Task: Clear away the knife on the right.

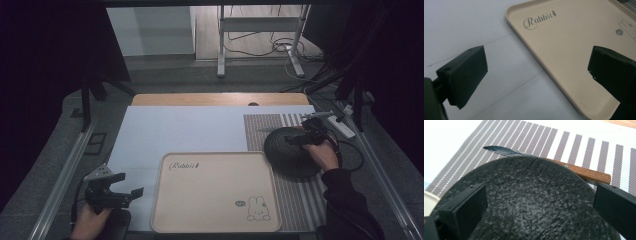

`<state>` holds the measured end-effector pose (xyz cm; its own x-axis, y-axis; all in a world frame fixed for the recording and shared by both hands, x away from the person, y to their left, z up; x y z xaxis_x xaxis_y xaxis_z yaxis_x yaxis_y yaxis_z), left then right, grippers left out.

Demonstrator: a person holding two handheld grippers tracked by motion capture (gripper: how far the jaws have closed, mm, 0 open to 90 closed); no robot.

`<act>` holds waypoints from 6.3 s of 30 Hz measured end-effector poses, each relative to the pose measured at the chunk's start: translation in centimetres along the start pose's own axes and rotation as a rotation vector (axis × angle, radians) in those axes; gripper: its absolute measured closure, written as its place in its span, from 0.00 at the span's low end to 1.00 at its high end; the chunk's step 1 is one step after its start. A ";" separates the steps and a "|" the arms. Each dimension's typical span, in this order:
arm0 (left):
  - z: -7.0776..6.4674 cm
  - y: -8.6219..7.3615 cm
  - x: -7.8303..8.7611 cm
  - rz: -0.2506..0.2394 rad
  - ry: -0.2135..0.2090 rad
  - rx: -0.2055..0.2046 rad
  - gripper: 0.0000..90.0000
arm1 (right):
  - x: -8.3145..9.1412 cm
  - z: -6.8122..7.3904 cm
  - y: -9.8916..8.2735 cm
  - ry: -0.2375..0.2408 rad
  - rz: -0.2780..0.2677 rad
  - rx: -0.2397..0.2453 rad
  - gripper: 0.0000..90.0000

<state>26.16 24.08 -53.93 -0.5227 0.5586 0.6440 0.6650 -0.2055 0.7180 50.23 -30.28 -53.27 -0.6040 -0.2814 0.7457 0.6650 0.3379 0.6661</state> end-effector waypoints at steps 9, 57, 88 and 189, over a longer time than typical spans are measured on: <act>0.0 0.0 0.0 0.000 -0.003 0.002 0.03 | -1.7 -1.1 1.2 -0.053 0.059 0.004 0.00; 0.0 -0.1 0.1 0.002 -0.002 0.005 0.03 | -5.8 -9.0 1.6 -0.108 0.253 -0.027 0.99; -0.1 -0.1 0.0 0.007 0.002 -0.004 0.03 | -4.7 -5.8 4.1 -0.027 0.244 -0.061 0.27; 0.0 -0.1 0.1 -0.002 0.000 0.000 0.03 | 0.4 1.5 0.6 0.119 0.237 0.150 0.86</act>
<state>26.00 24.15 -53.92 -0.5241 0.5586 0.6429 0.6643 -0.2043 0.7190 49.77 -28.88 -52.58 -0.3781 -0.2790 0.8827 0.7033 0.5334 0.4698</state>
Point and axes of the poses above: each handheld gripper's, and its own axes: x roughly backward along the jaws, y roughly out of its top, z roughly to its left, the point moved 8 cm from there along -x, roughly forward along the jaws, and after that the axes turned 1 degree about x, right-handed, at the moved point
